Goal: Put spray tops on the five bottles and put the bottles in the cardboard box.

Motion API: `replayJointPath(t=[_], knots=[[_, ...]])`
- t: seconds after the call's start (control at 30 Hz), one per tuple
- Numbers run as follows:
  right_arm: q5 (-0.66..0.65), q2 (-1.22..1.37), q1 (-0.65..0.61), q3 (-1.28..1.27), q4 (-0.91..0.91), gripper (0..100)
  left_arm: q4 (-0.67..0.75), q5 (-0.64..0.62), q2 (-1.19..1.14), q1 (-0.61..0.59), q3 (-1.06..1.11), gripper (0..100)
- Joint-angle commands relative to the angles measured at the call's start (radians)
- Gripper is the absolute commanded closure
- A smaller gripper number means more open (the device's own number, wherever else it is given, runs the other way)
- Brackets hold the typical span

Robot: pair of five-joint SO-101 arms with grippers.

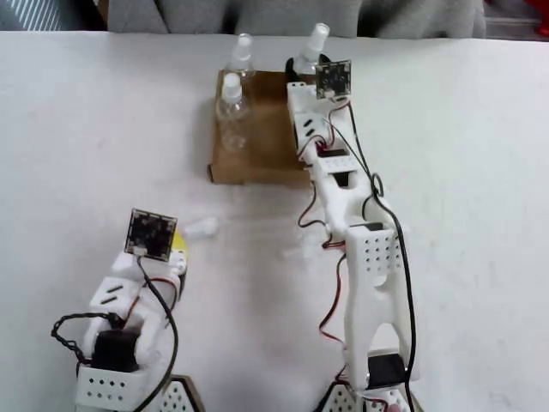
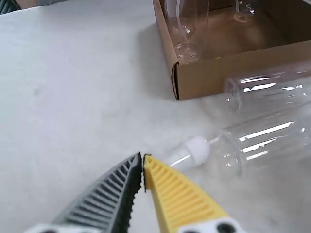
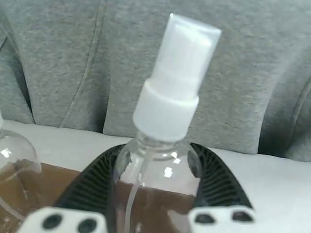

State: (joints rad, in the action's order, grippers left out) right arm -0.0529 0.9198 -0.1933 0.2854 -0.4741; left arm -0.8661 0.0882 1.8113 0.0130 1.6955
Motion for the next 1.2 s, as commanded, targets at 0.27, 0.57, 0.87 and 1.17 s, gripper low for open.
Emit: replayJointPath(t=[0.27, 0.57, 0.87, 1.17], knots=[[-0.012, 0.174, 0.036, 0.278, -0.018, 98.0, 0.023, 0.008, 0.012, -0.007, -0.003, 98], [-0.012, 0.183, 0.035, 0.284, -0.018, 97.4, 0.023, 0.008, 0.012, -0.007, -0.003, 98], [-0.003, 0.154, 0.025, 0.284, 0.117, 81.5, 0.023, 0.008, 0.012, -0.007, -0.003, 98], [-0.002, 0.136, 0.025, 0.287, 0.131, 74.5, 0.023, 0.008, 0.012, -0.007, -0.003, 98]])
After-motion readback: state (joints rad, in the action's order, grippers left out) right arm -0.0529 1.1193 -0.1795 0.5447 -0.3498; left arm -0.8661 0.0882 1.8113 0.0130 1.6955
